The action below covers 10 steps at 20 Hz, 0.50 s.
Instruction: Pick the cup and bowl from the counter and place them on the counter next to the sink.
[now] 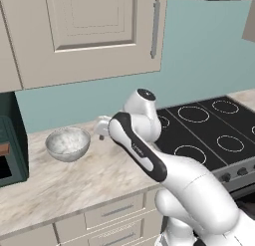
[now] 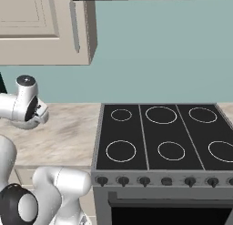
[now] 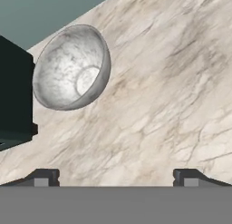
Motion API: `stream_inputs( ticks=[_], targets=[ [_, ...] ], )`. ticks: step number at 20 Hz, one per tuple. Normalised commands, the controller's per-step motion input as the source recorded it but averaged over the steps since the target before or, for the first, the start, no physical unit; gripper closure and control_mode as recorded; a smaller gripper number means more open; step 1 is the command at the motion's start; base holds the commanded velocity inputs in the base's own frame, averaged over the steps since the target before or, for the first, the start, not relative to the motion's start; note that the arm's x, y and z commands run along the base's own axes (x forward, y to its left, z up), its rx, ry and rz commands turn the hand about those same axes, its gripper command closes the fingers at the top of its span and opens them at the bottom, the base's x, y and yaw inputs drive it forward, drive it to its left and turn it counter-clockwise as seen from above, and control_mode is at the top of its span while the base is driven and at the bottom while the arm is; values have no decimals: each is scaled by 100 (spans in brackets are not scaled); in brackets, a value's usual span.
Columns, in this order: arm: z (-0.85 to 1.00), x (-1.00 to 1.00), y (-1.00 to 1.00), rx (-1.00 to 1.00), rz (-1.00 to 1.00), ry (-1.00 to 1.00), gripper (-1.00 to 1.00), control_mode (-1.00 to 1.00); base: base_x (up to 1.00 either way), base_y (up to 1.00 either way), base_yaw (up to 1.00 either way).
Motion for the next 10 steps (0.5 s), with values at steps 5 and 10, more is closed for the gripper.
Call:
stream_inputs(
  ticks=[5,10],
  targets=[
    [-12,48,0,0,10,1,-100,-100,0,0,0],
    [-17,31,13,0,7,0,-100,-100,0,0,0]
  ],
)
